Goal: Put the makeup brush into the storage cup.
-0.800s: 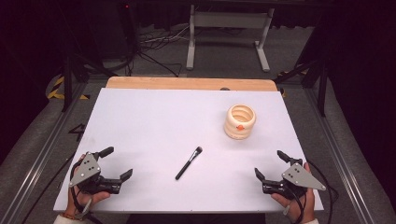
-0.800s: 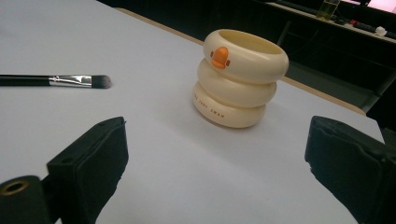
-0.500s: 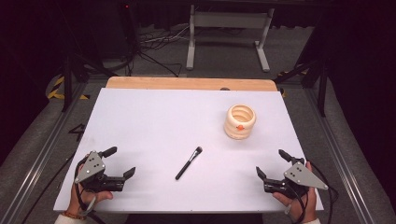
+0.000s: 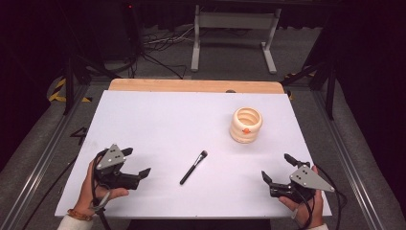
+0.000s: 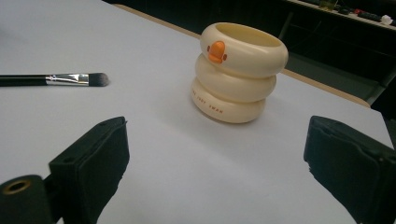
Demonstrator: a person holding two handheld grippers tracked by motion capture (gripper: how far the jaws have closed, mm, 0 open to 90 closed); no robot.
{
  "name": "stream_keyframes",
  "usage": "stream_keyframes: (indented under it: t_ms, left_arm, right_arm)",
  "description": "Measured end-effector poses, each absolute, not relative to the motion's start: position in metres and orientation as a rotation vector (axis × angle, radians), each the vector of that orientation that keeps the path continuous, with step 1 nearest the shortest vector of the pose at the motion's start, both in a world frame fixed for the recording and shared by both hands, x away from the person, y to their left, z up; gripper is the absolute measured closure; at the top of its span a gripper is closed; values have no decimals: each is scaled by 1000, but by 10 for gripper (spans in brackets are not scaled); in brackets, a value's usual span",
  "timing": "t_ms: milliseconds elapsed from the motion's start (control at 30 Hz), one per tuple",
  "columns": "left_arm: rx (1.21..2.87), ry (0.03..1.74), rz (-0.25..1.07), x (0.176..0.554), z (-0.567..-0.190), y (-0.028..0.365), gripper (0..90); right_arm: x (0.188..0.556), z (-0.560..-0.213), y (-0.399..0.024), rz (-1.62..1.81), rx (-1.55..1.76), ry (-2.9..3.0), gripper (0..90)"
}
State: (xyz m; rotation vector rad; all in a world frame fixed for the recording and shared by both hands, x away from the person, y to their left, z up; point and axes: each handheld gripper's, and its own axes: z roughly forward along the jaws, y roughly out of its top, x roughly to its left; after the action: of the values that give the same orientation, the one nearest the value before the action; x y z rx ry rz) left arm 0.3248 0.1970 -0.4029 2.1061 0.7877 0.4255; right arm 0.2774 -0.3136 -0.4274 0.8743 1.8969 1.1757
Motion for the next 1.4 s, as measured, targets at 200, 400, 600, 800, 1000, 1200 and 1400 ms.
stream_keyframes:
  t_ms: [200,400,600,800,1000,1200,1400]
  left_arm:
    - [2260,758,385,336,-393,153,123]
    - [2463,732,184,356,-391,103,192]
    - [2562,748,105,372,-394,75,252]
    - [2676,786,48,391,-402,46,315]
    - [2762,780,-38,405,-412,26,372]
    - [2796,805,-61,413,-420,15,476]
    - [2897,737,6,417,-422,10,651]
  right_arm:
    - [279,-429,-313,1158,886,1912,75]
    - [280,-431,-314,1155,892,1922,75]
    - [281,-431,-315,1167,907,1923,75]
    - [282,-432,-314,1155,914,1933,75]
    - [283,-433,-314,1153,913,1939,75]
    - [284,-434,-315,1153,919,1946,75]
    - [284,-435,-315,1155,920,1945,75]
